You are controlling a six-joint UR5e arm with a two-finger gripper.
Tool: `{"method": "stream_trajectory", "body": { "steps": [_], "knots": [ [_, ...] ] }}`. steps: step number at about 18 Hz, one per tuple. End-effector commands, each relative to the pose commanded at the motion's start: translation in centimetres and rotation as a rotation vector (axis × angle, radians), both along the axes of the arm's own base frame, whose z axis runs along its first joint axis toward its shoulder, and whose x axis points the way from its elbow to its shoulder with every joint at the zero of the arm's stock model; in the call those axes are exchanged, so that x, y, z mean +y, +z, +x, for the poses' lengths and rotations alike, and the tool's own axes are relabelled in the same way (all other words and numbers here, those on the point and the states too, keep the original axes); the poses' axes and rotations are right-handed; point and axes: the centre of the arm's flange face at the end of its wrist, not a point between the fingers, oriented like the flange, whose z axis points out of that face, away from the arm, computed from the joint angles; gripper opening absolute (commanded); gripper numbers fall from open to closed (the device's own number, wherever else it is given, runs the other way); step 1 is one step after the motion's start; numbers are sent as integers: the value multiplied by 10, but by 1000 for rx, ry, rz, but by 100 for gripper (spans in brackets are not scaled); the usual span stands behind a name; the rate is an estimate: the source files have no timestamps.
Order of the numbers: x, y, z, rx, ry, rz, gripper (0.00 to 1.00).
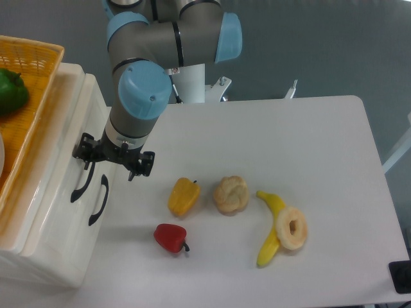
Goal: Slide the top white drawer open
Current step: 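Lower the gripper and hook the upper drawer's black handle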
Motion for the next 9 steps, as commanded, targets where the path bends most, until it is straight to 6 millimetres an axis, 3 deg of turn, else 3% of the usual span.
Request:
{"method": "stream_trajectory", "body": {
  "steps": [9],
  "knots": [
    [3, -4, -1, -1, -2, -7, 100]
  ]
}}
